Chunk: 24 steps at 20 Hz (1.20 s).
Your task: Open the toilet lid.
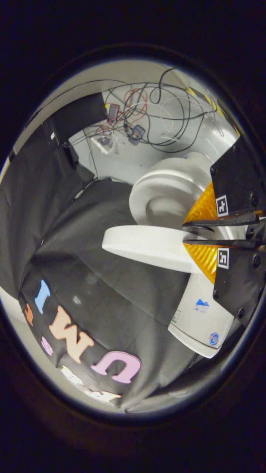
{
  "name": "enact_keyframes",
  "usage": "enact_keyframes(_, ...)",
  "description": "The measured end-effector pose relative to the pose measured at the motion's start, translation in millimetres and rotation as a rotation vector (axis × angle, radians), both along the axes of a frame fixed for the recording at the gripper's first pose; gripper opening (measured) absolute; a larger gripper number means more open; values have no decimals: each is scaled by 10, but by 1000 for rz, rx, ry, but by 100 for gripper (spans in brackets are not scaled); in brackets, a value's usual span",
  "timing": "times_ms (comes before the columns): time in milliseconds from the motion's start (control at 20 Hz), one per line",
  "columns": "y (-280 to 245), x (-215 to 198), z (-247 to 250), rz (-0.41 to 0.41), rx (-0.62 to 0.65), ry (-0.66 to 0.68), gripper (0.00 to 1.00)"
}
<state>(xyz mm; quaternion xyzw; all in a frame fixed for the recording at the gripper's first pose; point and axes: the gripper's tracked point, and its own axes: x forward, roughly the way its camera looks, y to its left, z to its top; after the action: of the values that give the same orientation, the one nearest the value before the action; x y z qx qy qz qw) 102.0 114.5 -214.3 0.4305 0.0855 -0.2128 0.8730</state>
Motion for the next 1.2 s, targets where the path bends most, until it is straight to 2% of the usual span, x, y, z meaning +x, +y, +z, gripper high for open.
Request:
enact_keyframes(750, 461, 223, 818, 171, -280, -18, 16)
enact_keyframes(1200, 968, 449, 1321, 279, -451, -34, 17)
